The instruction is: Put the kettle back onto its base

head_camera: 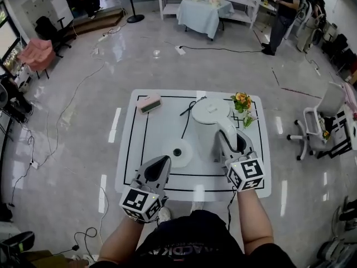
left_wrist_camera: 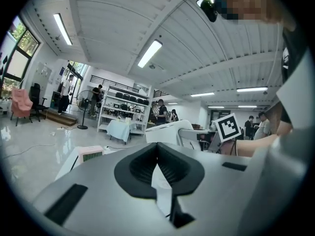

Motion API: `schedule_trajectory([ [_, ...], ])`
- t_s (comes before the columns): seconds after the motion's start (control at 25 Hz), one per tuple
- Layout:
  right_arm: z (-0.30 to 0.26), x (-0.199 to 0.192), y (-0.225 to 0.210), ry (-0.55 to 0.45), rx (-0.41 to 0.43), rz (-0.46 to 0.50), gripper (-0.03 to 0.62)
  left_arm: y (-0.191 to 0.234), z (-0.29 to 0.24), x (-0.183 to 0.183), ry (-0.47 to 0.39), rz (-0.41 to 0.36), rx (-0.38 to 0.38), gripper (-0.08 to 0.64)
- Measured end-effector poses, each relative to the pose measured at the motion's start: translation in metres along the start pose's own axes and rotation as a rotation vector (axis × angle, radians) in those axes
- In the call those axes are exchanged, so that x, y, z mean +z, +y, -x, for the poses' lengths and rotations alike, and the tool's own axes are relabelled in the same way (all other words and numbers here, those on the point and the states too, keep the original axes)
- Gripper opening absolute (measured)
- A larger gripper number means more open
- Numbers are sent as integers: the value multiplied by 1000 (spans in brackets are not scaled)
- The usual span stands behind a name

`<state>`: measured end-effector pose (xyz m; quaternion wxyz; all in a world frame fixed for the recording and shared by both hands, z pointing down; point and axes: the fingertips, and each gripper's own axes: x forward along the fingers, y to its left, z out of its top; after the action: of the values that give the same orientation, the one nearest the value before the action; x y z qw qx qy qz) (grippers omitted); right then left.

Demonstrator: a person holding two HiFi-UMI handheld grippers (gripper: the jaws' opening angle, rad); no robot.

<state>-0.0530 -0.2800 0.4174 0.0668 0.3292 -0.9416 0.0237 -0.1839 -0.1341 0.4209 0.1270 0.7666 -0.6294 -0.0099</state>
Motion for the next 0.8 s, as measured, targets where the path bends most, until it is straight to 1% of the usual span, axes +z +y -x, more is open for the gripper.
schedule_trajectory([
  [0.4,-47,22,71,-43,136,-16,118,35,39,2,-10,25,89,3],
  [0.8,-83,15,118,-42,210,-31,118,66,69,-2,-7,42,138,3],
])
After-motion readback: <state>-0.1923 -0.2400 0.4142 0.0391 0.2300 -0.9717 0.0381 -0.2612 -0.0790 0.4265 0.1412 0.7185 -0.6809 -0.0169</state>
